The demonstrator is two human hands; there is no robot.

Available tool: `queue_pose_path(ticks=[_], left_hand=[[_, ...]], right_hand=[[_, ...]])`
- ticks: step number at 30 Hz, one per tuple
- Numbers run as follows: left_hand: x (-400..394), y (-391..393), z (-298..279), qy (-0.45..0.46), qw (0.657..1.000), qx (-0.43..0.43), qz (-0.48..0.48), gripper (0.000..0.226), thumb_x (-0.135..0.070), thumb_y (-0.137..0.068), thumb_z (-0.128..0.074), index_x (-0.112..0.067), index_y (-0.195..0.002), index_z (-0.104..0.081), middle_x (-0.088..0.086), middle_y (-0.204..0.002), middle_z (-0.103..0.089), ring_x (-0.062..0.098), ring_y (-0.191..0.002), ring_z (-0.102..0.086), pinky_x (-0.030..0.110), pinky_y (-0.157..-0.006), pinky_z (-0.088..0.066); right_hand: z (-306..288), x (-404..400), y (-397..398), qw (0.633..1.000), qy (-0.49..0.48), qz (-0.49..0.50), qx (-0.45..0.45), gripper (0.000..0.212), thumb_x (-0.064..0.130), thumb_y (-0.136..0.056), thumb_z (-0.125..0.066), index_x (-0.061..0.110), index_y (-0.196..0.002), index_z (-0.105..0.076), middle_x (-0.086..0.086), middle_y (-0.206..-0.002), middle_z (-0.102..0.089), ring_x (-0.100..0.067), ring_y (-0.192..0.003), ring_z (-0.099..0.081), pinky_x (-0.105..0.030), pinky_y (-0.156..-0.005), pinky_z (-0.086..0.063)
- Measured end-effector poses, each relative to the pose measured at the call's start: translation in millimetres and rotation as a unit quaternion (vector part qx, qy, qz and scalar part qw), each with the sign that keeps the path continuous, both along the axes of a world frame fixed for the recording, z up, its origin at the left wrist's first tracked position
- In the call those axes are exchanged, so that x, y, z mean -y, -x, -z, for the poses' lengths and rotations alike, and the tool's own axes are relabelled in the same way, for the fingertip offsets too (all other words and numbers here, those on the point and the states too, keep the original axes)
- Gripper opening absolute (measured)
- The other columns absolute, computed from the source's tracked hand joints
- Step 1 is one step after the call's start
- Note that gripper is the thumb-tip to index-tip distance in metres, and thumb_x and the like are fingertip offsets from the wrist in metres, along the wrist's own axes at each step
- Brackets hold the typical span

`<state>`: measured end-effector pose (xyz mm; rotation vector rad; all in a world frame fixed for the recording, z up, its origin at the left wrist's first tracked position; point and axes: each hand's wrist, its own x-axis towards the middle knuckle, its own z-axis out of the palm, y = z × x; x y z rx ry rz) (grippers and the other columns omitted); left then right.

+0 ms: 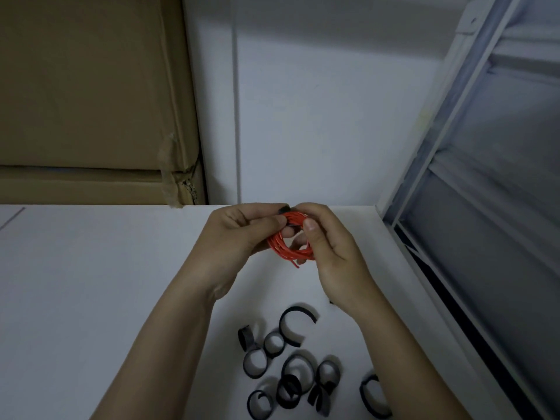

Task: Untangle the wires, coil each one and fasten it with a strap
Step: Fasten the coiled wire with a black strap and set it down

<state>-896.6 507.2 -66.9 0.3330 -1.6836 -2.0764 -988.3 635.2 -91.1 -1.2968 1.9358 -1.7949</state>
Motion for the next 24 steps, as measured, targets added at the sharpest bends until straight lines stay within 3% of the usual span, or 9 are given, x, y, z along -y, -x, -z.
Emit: queue_pose_path(ticks=[3, 4, 6, 10, 13, 20, 24], left_hand=[[-0.2, 0.1, -0.6, 0.007, 1.000, 0.003, -0.019, 0.023, 0.002, -0.088, -0.058, -0.013, -0.090, -0.075, 0.007, -0.074, -0.073, 0.012, -0.069, -0.069, 0.021, -0.067, -0.056], [-0.1, -0.1, -0.8, 0.017, 1.000, 0.005, -0.024, 0.025, 0.002, -0.088, -0.058, -0.015, -0.088, -0.076, 0.007, -0.074, -0.073, 0.012, -0.069, -0.069, 0.022, -0.068, -0.056], [-0.6, -0.5, -1.5, 0.042, 0.999, 0.008, -0.032, 0.026, 0.002, -0.089, -0.057, -0.016, -0.090, -0.076, 0.009, -0.077, -0.074, 0.014, -0.072, -0.069, 0.023, -0.071, -0.057], [-2.0, -2.0, -3.6, 0.086, 0.996, 0.010, -0.028, 0.028, 0.003, -0.091, -0.055, -0.018, -0.092, -0.074, 0.006, -0.077, -0.074, 0.014, -0.075, -0.070, 0.021, -0.070, -0.056], [0.0, -4.3, -5.3, 0.121, 0.992, 0.018, -0.016, 0.028, 0.001, -0.092, -0.055, -0.020, -0.094, -0.074, 0.007, -0.083, -0.075, 0.018, -0.082, -0.072, 0.020, -0.073, -0.056], [-1.9, -4.0, -6.0, 0.169, 0.985, 0.034, 0.006, 0.030, -0.002, -0.094, -0.054, -0.024, -0.092, -0.074, 0.001, -0.085, -0.076, 0.009, -0.077, -0.070, 0.018, -0.071, -0.055], [-4.2, -1.5, -5.7, 0.185, 0.982, 0.034, -0.007, 0.032, -0.002, -0.095, -0.052, -0.026, -0.090, -0.074, 0.001, -0.083, -0.075, 0.007, -0.070, -0.066, 0.020, -0.073, -0.055]], right_hand=[[-1.0, -2.6, 4.4, 0.979, -0.052, 0.099, -0.169, 0.027, 0.027, -0.098, -0.043, 0.034, -0.116, -0.062, 0.023, -0.112, -0.063, -0.001, -0.111, -0.051, -0.020, -0.098, -0.037], [-1.8, -3.4, 5.8, 0.956, -0.077, 0.148, -0.240, 0.029, 0.028, -0.097, -0.045, 0.030, -0.118, -0.065, 0.019, -0.116, -0.062, -0.007, -0.114, -0.048, -0.026, -0.100, -0.034], [-4.6, -5.4, 7.3, 0.929, -0.111, 0.183, -0.302, 0.034, 0.030, -0.093, -0.050, 0.022, -0.122, -0.065, 0.007, -0.116, -0.063, -0.018, -0.111, -0.045, -0.033, -0.098, -0.034], [-9.9, -8.4, 6.2, 0.947, -0.127, 0.109, -0.274, 0.037, 0.023, -0.093, -0.056, 0.010, -0.127, -0.061, -0.002, -0.106, -0.062, -0.018, -0.103, -0.049, -0.022, -0.091, -0.040], [-11.2, -8.5, 3.4, 0.957, -0.107, 0.097, -0.252, 0.031, 0.021, -0.093, -0.060, 0.012, -0.123, -0.064, -0.001, -0.099, -0.063, -0.016, -0.097, -0.057, -0.025, -0.086, -0.046], [-10.8, -8.5, 6.8, 0.973, -0.041, 0.101, -0.203, 0.027, 0.015, -0.091, -0.062, 0.014, -0.118, -0.067, 0.007, -0.106, -0.067, 0.002, -0.098, -0.060, -0.010, -0.086, -0.044], [-10.8, -7.6, 5.2, 0.960, -0.041, 0.118, -0.252, 0.029, 0.019, -0.091, -0.059, 0.014, -0.118, -0.067, 0.006, -0.108, -0.067, -0.002, -0.098, -0.061, -0.018, -0.087, -0.048]])
